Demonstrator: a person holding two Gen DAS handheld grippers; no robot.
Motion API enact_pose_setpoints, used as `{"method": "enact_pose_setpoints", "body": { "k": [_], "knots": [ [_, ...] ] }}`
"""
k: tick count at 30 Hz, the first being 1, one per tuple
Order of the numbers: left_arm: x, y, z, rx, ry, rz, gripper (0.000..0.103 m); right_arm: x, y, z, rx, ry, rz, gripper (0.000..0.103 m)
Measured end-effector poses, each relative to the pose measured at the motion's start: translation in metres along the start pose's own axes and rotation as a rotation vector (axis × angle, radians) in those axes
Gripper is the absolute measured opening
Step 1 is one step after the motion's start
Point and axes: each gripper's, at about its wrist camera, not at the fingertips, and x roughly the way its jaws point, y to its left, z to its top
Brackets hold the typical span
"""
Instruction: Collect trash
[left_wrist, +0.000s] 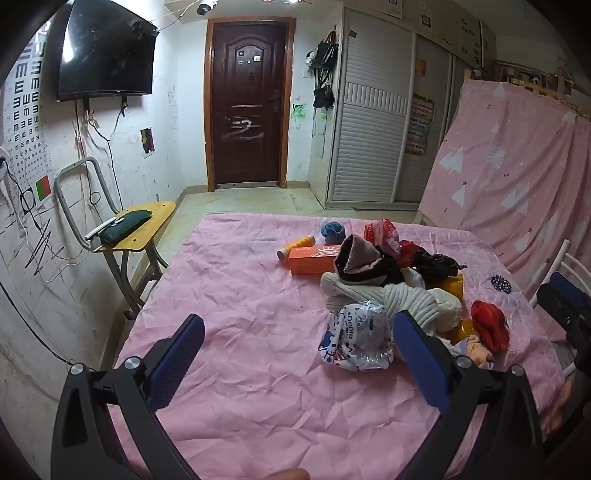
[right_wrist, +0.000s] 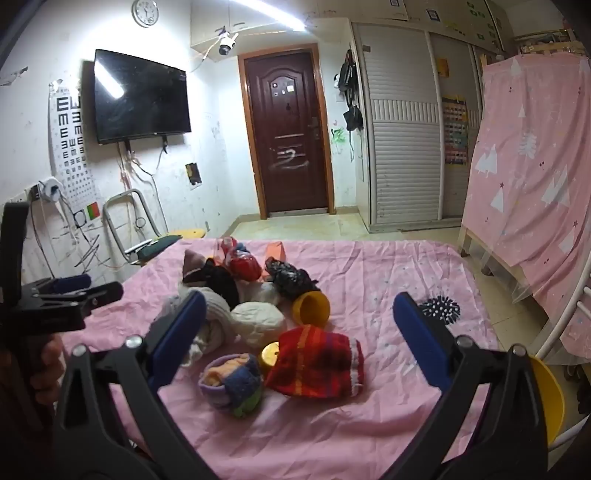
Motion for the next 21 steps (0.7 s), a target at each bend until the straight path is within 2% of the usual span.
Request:
{"method": "enact_pose_setpoints", "body": {
  "k": [21],
  "knots": [
    [0.0025, 0.0059, -0.0062, -0.008, 0.005, 0.006, 0.095, 0.007, 0.0029, -0.004, 0.001, -0.001, 0.009, 0.097]
  ]
}}
